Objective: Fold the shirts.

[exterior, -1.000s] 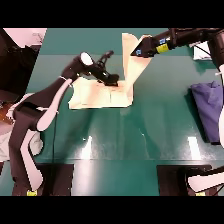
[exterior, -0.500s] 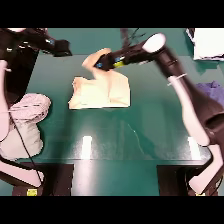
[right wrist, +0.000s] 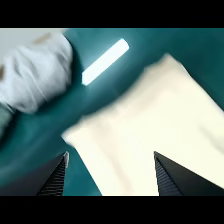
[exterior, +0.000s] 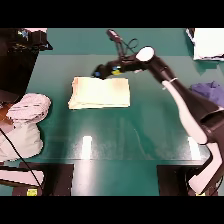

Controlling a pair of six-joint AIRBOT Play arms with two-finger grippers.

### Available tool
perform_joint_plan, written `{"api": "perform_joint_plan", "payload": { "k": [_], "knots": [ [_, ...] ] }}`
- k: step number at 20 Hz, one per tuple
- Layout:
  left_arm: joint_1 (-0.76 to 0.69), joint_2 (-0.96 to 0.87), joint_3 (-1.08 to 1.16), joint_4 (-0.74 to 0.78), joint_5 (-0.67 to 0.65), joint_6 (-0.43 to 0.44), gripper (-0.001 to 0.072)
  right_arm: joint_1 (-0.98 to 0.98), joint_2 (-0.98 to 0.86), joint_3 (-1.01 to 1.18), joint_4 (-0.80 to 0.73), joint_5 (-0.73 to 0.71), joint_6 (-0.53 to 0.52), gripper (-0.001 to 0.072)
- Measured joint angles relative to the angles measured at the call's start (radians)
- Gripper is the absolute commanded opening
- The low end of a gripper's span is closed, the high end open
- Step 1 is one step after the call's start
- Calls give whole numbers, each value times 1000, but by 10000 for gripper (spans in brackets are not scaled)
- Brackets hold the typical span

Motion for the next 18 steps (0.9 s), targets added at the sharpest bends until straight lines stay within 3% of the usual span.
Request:
{"api": "perform_joint_plan", "payload": {
  "k": [7,11,15,16,18],
  "knots": [
    [3,4,-49,-6,-12,1,28,-280,125,-346,-122,121,148,626],
    [5,3,-64,-21,-9,2,28,-341,106,-480,-35,87,179,625],
    [5,2,-69,-28,-6,3,28,-306,17,-464,105,90,167,624],
    [5,2,-69,-29,-5,3,28,-286,-9,-443,130,95,166,617],
    [5,2,-69,-30,-5,4,28,-241,-63,-384,167,92,163,507]
  ]
}}
